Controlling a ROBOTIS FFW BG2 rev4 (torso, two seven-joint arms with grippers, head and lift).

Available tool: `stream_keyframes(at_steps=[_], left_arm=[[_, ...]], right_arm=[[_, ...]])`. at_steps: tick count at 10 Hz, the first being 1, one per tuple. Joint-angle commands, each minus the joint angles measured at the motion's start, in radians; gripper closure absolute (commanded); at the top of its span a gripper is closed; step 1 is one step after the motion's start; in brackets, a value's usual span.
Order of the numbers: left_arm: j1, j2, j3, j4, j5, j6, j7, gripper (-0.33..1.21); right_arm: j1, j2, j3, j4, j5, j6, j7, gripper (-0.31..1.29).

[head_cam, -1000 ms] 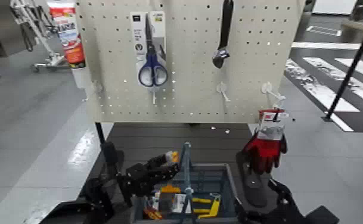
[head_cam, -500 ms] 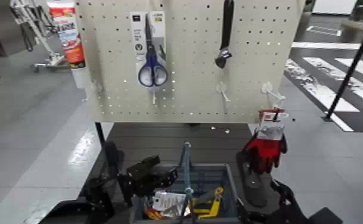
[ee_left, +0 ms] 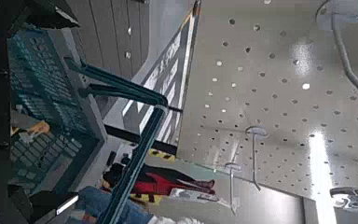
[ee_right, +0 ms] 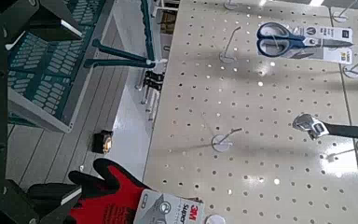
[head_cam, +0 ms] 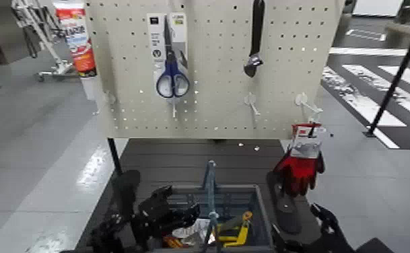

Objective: Put the yellow paint brush into the crate.

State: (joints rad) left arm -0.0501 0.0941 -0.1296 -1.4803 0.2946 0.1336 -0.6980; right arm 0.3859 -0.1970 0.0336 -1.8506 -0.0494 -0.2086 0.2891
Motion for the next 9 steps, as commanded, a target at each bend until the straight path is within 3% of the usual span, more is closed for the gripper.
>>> stream_keyframes(at_steps=[1, 2, 5, 9], left_arm=[[0.108, -0.025, 0.012, -0.064, -0.063, -0.1, 0.078, -0.12], [0.151, -0.047, 0.021, -0.092, -0.13, -0.169, 0.13, -0.12], [0.273, -0.096, 0.03, -0.1, -0.153, -0.388, 0.316, -0.08], [0.349, -0.186, 0.097, -0.15, -0.256, -0.46, 0.368, -0.03]], right_arm=[[0.014, -0.001, -0.009, -0.002, -0.013, -0.012, 0.001, 0.15], [0.024, -0.001, -0.014, -0.007, -0.018, -0.017, -0.001, 0.15], [0.044, 0.004, -0.02, -0.018, -0.024, -0.025, -0.022, 0.15], [0.059, -0.006, -0.02, -0.039, -0.021, -0.011, -0.045, 0.15]])
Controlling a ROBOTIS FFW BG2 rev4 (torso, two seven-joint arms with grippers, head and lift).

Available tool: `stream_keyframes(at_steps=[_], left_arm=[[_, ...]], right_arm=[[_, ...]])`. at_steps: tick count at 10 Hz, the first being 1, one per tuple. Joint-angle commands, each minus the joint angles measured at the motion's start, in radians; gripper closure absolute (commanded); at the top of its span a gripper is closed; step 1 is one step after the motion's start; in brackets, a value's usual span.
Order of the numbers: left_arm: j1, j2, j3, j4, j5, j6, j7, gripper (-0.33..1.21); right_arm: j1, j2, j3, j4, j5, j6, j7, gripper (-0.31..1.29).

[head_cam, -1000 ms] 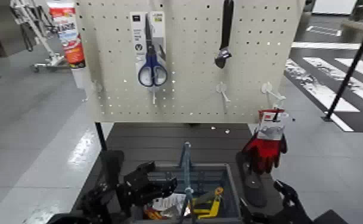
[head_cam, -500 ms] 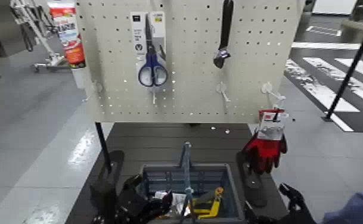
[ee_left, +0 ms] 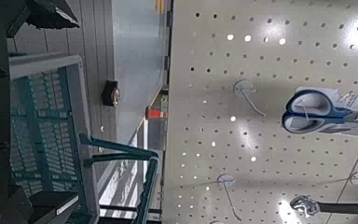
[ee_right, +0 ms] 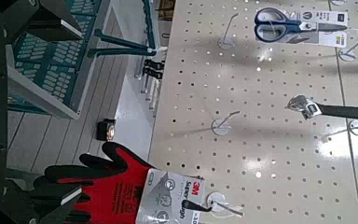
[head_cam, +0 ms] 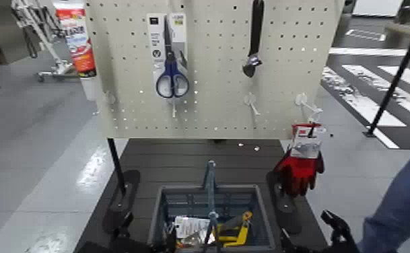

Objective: Put the yellow paint brush into the crate.

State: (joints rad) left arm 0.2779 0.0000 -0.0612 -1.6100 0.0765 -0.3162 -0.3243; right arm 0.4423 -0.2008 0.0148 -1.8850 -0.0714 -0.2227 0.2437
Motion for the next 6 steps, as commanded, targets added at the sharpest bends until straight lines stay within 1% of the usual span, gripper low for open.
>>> stream_keyframes(at_steps=[1, 4, 6], left_arm=[[0.027, -0.091, 0.027, -0.028, -0.043, -0.014, -0.002, -0.02], [0.04, -0.084, 0.02, -0.047, -0.055, -0.007, -0.001, -0.01], [0.04, -0.084, 0.02, -0.047, -0.055, -0.007, -0.001, -0.01]], right_arm=[[0.004, -0.003, -0.003, -0.008, 0.001, 0.003, 0.0, 0.15], [0.007, -0.006, -0.004, -0.011, 0.004, 0.005, 0.0, 0.15], [0.012, -0.005, -0.001, -0.019, 0.015, 0.009, -0.024, 0.14]])
